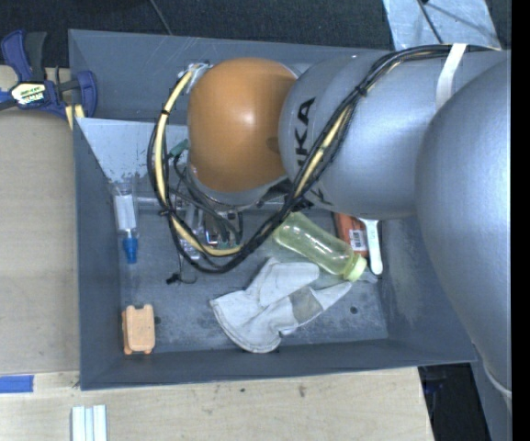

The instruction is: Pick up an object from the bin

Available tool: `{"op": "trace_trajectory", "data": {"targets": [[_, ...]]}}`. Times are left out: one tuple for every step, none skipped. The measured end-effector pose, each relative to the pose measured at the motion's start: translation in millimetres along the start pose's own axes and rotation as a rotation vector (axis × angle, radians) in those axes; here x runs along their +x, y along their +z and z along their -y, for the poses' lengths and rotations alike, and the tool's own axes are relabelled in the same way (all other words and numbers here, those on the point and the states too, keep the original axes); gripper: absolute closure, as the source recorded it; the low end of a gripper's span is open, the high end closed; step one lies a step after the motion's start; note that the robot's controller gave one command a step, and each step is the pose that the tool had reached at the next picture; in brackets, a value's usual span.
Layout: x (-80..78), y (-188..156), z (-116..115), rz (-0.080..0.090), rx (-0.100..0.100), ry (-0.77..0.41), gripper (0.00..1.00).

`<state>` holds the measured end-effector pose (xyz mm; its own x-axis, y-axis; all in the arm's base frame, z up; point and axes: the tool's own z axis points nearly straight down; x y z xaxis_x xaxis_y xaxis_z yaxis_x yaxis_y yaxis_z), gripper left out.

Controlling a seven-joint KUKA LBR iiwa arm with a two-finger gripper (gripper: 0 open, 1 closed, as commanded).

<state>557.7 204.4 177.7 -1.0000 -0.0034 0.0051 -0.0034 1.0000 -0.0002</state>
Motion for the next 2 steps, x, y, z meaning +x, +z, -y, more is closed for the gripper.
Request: {"op": "trace_trajectory", "data": {"targets": [[-1.6, -5.0, 1.1, 0.008, -0.002, 0.003, 0.00], [-19.9, 22.3, 28.9, 0.015, -0.007, 0.073, 0.00]]}}
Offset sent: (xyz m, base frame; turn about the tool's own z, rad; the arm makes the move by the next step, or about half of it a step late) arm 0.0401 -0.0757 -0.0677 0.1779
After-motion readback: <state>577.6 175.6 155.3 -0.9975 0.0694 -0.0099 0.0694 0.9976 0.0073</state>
